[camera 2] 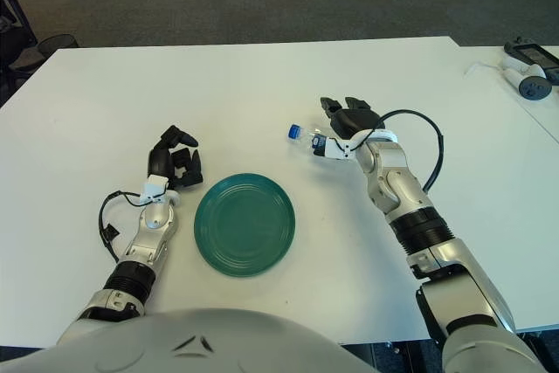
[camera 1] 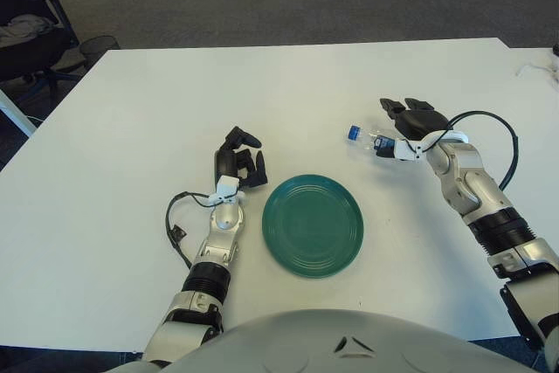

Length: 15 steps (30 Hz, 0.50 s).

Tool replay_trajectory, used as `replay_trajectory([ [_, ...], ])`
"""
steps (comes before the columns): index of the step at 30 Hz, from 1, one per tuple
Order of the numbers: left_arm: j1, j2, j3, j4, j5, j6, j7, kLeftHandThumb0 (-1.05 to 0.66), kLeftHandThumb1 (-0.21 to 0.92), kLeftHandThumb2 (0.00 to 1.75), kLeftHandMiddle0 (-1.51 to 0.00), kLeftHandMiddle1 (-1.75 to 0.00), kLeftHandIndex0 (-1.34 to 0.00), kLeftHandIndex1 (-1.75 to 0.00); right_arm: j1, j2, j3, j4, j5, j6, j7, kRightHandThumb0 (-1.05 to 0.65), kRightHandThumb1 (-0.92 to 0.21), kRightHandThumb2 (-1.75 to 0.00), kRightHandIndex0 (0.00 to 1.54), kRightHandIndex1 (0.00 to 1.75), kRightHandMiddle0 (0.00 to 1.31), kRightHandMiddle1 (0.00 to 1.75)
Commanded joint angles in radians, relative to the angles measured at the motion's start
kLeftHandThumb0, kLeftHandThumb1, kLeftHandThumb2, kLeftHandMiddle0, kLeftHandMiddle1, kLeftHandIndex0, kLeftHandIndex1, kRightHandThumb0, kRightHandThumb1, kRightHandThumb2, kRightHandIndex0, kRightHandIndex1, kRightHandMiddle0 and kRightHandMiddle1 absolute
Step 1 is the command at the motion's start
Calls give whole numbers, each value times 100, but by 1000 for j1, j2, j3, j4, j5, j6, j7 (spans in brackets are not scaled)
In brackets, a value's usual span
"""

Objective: Put the bottle into the plate.

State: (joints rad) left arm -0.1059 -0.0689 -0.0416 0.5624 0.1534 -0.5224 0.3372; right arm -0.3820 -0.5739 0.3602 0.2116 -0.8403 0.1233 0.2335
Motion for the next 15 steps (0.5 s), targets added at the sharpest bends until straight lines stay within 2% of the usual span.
replay_trajectory([
  [1,131,-7,-12,130,20,34,3,-51,20,146,-126,-175,-70,-175,-24,4,9,30,1,-31,-23,-105,-92,-42,0,0,0,0],
  [15,131,-5,-12,134,18,20,-4,-51,20,145,-126,-175,-70,-175,-20,-6,14,59,17,-111,-10,-105,-92,-41,0,0,0,0],
])
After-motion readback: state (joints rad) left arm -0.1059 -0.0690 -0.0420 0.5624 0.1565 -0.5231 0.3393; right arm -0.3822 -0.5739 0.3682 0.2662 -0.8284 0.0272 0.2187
